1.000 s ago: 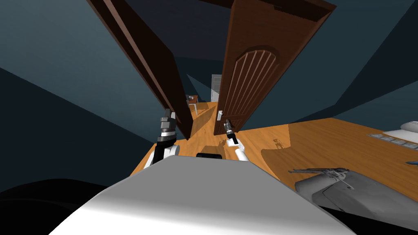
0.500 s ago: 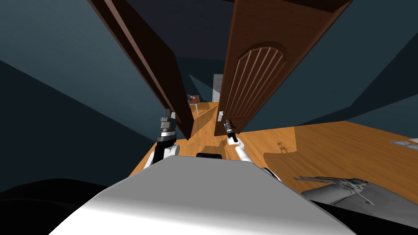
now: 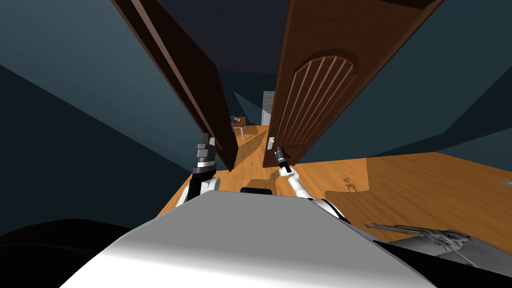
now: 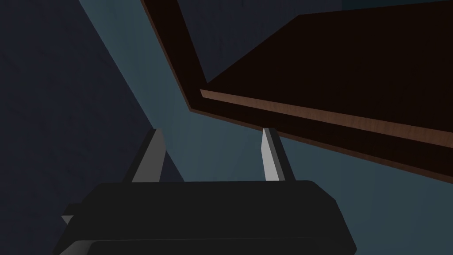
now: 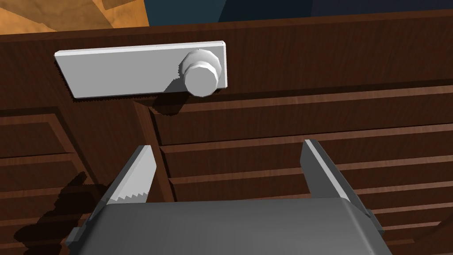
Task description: Push the door open
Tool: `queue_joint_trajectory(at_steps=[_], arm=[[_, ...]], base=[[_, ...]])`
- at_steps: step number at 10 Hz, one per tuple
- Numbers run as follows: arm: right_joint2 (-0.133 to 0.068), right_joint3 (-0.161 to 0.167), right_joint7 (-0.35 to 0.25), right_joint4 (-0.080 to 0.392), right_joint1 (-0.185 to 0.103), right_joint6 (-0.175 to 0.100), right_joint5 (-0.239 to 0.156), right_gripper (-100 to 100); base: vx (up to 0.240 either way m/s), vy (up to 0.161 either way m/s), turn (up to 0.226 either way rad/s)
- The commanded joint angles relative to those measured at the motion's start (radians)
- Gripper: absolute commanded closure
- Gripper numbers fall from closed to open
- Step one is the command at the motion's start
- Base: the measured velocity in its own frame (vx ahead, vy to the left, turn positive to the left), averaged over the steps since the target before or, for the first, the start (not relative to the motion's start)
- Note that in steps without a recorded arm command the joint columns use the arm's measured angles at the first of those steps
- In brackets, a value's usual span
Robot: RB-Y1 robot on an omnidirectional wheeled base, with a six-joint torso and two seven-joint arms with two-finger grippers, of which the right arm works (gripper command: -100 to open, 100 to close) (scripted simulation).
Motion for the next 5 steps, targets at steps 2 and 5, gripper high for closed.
queue_joint_trajectory(at_steps=[2, 5], arm=[[-0.008, 0.002, -0.012, 0.06, -0.036, -0.003, -0.004, -100], [-0.021, 0.004, -0.026, 0.125, -0.076, -0.007, -0.008, -100]], base=[[0.043, -0.036, 0.061], [0.031, -0.025, 0.055]])
